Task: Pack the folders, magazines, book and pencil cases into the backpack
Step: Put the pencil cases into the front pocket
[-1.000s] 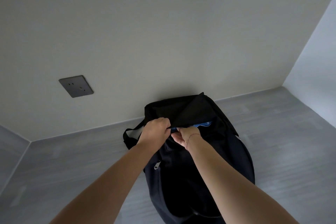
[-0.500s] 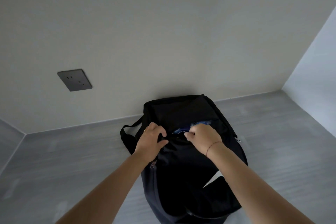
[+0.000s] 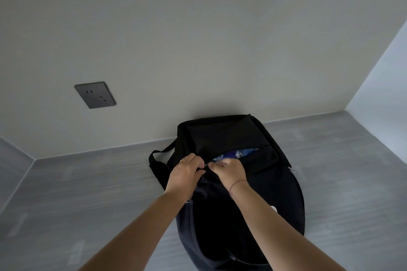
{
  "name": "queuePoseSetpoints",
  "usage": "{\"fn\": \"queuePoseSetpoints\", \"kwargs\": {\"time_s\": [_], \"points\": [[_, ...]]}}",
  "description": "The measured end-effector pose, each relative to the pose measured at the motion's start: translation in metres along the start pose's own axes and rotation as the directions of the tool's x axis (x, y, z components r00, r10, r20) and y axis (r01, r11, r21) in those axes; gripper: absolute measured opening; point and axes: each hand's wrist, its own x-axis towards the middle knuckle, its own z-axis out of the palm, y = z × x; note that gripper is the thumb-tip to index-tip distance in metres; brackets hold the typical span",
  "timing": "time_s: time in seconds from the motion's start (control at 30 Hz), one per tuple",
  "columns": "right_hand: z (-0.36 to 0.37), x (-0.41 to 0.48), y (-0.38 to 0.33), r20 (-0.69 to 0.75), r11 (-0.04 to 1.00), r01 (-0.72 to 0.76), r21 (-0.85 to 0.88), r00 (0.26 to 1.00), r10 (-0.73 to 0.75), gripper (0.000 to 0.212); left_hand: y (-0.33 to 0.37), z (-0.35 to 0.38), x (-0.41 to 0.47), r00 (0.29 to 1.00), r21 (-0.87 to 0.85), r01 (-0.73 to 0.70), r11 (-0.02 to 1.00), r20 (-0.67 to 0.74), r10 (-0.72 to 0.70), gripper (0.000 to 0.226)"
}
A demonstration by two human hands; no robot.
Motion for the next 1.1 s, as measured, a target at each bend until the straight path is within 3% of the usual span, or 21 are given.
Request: {"fn": "queuePoseSetpoints", "kwargs": {"time_s": [0.07,0.2,0.33,0.53,0.7,0.9,1.0,1.1], "points": [[0.003,-0.006,0.003,-0.062,0.994,0.053,0.09,0.997,-0.048,0.018,0.0,-0.001,-0.001,1.0,-0.003,0.006,1.0,-0.014,-0.006,0.008],[0.0,-0.01,0.008,-0.236,0.984,0.146,0.104,0.965,-0.119,0.012,-0.002,-0.005,-0.001,1.0,-0.007,0.001,1.0,-0.014,-0.001,0.009],[-0.011,-0.008,0.012,-0.309,0.971,0.237,0.009,0.925,-0.223,0.009,0.003,-0.008,0.003,0.999,0.008,-0.046,0.999,-0.007,0.046,0.012],[-0.018,-0.01,0.004,-0.324,0.913,0.343,-0.219,0.857,-0.4,0.013,0.007,-0.008,0.01,0.999,-0.053,-0.039,0.998,-0.008,0.039,0.009],[-0.009,-0.011,-0.01,-0.285,0.852,0.426,-0.305,0.813,-0.508,0.016,0.01,-0.006,0.012,0.999,-0.014,-0.007,1.0,-0.031,0.007,0.024],[-0.035,0.0,-0.003,-0.379,0.88,0.381,-0.283,0.799,-0.467,0.015,0.009,-0.006,0.016,0.994,0.149,-0.096,0.984,-0.032,0.101,0.004],[-0.077,0.018,0.012,-0.474,0.954,0.259,-0.155,0.828,-0.301,0.016,-0.003,-0.007,0.012,0.999,0.171,-0.044,0.984,-0.017,0.048,0.007],[-0.109,0.028,0.026,-0.433,0.981,0.182,0.062,0.891,-0.138,0.013,0.004,-0.004,0.014,1.0,0.129,-0.004,0.992,0.008,0.003,0.01]]}}
